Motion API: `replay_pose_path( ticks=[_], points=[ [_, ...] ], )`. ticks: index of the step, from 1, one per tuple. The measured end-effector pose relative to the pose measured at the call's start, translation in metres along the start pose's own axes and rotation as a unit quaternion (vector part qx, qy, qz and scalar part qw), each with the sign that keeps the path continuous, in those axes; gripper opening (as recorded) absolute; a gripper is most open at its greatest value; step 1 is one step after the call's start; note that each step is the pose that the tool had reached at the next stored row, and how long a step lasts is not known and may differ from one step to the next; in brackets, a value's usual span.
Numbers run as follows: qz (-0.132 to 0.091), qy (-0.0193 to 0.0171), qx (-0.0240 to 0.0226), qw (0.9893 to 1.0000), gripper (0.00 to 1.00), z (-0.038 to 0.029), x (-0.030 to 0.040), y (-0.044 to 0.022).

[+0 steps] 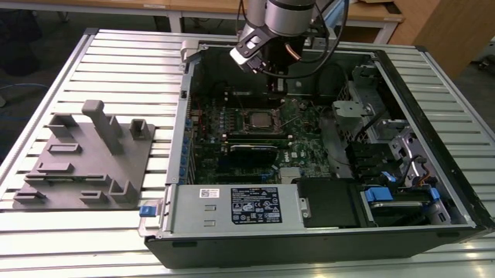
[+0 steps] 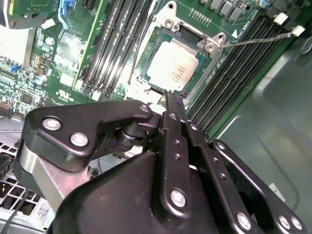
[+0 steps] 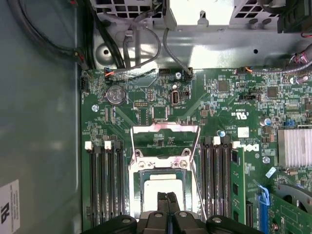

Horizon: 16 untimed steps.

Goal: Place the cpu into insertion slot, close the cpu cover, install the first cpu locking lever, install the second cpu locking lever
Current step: 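Close the cpu cover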

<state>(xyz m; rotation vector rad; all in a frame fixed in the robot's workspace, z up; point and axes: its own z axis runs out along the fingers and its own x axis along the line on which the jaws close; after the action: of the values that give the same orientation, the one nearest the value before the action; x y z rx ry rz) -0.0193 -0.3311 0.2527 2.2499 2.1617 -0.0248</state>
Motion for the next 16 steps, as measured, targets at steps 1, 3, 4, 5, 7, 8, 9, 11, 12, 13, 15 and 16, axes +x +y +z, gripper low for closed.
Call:
replay_pose_path(
  ticks=[1,3,4,5,7,8,9,11,12,13,15,16],
  points=[
    [0.0,0.0,0.0,1.0,0.1,0.0,0.0,0.0009],
    [0.0,0.0,0.0,1.0,0.1,0.0,0.0001,0.0029],
    [0.0,0.0,0.0,1.0,0.1,0.0,0.0002,0.0039],
    [0.0,0.0,0.0,1.0,0.1,0.0,0.0002,0.0048],
    [0.0,0.0,0.0,1.0,0.1,0.0,0.0003,0.0069],
    [0.0,0.0,0.0,1.0,0.1,0.0,0.0003,0.0079],
    [0.0,0.0,0.0,1.0,0.1,0.0,0.0004,0.0089],
    [0.0,0.0,0.0,1.0,0.1,0.0,0.0004,0.0107],
    [0.0,0.0,0.0,1.0,0.1,0.0,0.0004,0.0111],
    [0.0,0.0,0.0,1.0,0.1,0.0,0.0004,0.0111],
    [0.0,0.0,0.0,1.0,0.1,0.0,0.0004,0.0112],
    [0.0,0.0,0.0,1.0,0.1,0.0,0.0004,0.0113]
  ],
)
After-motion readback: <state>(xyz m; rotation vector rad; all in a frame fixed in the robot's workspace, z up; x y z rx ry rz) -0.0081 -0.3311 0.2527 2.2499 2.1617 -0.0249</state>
